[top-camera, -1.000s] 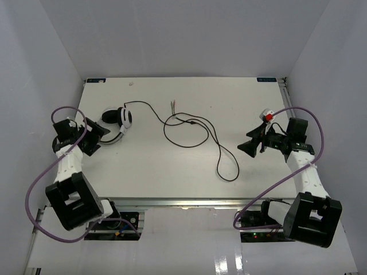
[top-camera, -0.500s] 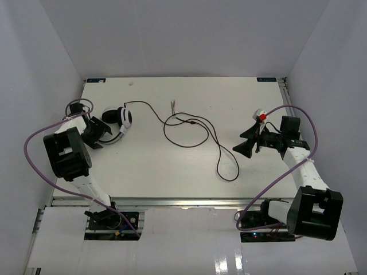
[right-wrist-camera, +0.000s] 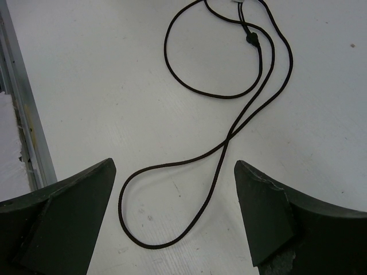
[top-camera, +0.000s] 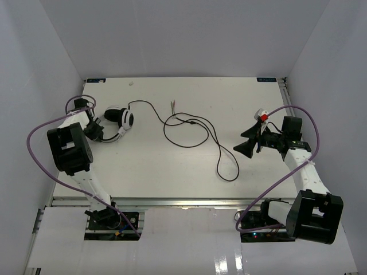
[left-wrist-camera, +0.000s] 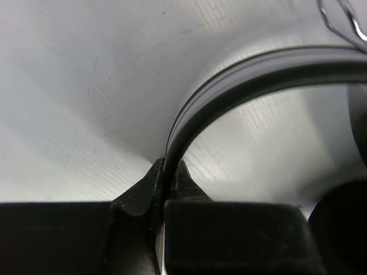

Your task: Wrap the headphones

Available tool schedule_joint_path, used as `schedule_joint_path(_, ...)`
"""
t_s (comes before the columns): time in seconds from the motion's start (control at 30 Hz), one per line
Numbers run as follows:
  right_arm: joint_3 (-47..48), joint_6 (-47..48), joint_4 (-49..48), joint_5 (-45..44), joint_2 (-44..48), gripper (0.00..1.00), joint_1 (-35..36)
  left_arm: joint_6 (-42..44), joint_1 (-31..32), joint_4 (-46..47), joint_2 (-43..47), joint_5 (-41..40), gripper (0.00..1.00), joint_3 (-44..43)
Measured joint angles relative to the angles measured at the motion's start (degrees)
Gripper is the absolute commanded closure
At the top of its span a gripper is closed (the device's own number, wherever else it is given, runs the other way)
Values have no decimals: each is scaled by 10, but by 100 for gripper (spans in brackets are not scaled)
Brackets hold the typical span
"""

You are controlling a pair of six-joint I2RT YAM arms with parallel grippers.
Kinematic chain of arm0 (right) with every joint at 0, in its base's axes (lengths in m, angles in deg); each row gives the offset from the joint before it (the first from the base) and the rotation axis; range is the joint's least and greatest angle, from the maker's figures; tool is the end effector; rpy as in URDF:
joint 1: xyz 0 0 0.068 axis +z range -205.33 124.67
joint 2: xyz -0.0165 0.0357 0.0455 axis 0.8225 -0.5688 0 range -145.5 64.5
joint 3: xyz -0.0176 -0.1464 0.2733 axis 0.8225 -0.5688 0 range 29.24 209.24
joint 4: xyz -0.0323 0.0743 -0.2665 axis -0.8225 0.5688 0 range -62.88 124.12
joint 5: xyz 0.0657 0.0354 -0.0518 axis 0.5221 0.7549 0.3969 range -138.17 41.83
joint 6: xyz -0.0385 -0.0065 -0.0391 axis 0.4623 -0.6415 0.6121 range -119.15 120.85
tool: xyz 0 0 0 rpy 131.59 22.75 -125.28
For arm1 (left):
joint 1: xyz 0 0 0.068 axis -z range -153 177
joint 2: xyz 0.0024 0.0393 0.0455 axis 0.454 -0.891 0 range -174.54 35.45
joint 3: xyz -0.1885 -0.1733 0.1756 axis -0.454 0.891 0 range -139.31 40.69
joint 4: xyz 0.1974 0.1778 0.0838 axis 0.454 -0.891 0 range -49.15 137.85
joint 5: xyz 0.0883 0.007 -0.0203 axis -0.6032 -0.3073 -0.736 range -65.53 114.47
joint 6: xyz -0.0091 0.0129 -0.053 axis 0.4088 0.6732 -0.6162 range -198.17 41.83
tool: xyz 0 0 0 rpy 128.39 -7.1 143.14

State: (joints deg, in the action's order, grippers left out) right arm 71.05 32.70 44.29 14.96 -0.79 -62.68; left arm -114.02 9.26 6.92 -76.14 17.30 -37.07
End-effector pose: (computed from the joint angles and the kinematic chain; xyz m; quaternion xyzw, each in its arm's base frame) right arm 0.2300 0.0041 0.2795 -0.3779 0.7102 0.3288 0.4947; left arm 0.3915 0.1303 0.1909 -0.4533 0.8793 0.0403 0.1405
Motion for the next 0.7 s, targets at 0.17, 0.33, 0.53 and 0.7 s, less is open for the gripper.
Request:
schedule_joint_path(0.17,3,34,32,23,-1,10,1,58,9,42,50,31,100,47)
schedule_joint_path(0.33,41,167,125,38,-20,10,38,145,150,59,157,12,100,40)
schedule_joint_path(0.53,50,39,-45,-25,16,10,115,154,342,78,303,84,100,2)
schedule_joint_path(0.7,144,-96,-187,-28,-60,10,167,122,332,68,372,142,100,-24)
